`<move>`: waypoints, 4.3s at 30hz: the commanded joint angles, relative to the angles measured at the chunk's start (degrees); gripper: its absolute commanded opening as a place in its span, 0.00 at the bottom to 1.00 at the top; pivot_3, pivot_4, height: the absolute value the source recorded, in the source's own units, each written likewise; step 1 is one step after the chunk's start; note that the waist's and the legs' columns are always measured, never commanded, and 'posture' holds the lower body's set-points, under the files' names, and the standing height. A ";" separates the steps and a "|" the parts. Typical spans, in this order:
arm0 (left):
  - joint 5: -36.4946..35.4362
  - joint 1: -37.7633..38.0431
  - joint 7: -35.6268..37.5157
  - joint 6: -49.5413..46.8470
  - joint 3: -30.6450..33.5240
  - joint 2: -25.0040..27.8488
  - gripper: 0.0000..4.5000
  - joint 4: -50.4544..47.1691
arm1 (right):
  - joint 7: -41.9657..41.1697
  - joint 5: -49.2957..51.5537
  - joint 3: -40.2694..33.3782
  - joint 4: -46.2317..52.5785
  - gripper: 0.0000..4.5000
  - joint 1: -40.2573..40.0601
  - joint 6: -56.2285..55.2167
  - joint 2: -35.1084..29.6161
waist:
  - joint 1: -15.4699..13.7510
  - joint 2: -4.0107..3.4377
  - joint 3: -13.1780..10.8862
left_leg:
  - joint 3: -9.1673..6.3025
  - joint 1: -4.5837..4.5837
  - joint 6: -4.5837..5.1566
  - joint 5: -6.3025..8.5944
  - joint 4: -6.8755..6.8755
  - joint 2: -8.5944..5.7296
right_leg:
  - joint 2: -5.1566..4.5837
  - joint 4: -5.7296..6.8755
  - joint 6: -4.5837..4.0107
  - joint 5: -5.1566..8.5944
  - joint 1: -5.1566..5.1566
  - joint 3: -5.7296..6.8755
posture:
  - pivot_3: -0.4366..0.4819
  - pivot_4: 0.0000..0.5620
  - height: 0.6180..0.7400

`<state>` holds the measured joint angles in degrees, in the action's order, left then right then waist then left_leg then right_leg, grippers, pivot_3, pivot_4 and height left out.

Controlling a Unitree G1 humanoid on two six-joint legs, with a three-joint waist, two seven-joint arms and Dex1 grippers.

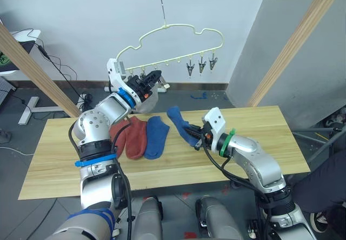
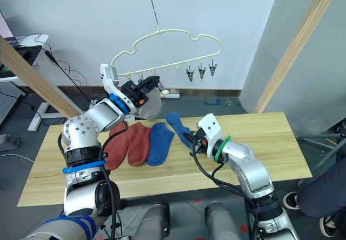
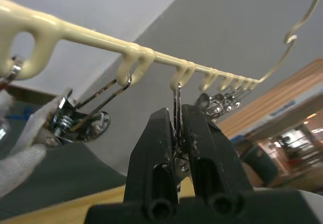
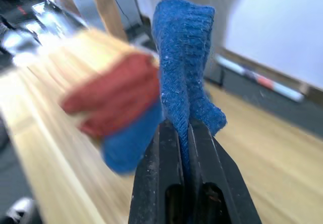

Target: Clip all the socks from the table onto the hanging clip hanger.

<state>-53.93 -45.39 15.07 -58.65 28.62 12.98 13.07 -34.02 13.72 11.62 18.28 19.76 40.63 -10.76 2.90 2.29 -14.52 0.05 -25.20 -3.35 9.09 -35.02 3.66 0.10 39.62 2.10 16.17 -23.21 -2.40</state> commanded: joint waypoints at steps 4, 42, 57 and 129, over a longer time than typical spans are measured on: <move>-7.64 -1.61 -1.80 -5.63 2.72 0.36 0.00 0.08 | 1.91 5.59 -2.73 6.49 0.01 3.09 5.14 0.70 | 0.03 0.00 0.00 | 0.04 -0.05 0.00 0.00 0.00 -0.03 | -0.05 -0.11 -0.03 -0.02 0.00 -0.01 | 0.41 0.38 1.00; -9.63 -1.91 -2.46 -3.19 0.05 0.59 0.00 1.38 | 5.31 8.42 -5.30 -3.98 0.01 10.42 1.83 3.24 | 0.08 0.00 0.00 | 0.02 -0.26 0.01 0.01 0.03 -0.02 | -0.05 -0.31 -0.16 -0.09 -0.08 0.05 | 0.40 0.38 1.00; -7.74 -1.69 0.96 -0.39 -2.35 1.35 0.08 -0.34 | 6.91 8.72 -4.83 -6.25 0.00 11.72 3.12 3.79 | 0.09 0.00 0.00 | 0.01 -0.33 0.01 0.01 0.03 -0.02 | -0.06 -0.37 -0.23 -0.14 -0.10 0.09 | 0.41 0.36 1.00; 11.27 36.17 22.13 31.57 -11.78 16.34 1.00 -37.19 | 25.52 -5.71 -11.70 -35.92 0.73 28.29 -27.76 13.32 | -1.65 0.04 0.22 | 0.01 -0.49 0.06 -0.02 0.05 0.03 | -0.10 -0.46 -0.35 -0.25 -0.22 0.13 | 0.58 0.34 1.00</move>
<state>-41.56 -9.33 37.72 -27.68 15.72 29.39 -21.32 -9.41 7.86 1.16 -17.86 46.33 14.56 2.47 1.25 2.33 -14.31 0.05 -25.69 -3.29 9.07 -34.97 3.69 0.00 39.16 1.75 15.92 -23.43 -2.27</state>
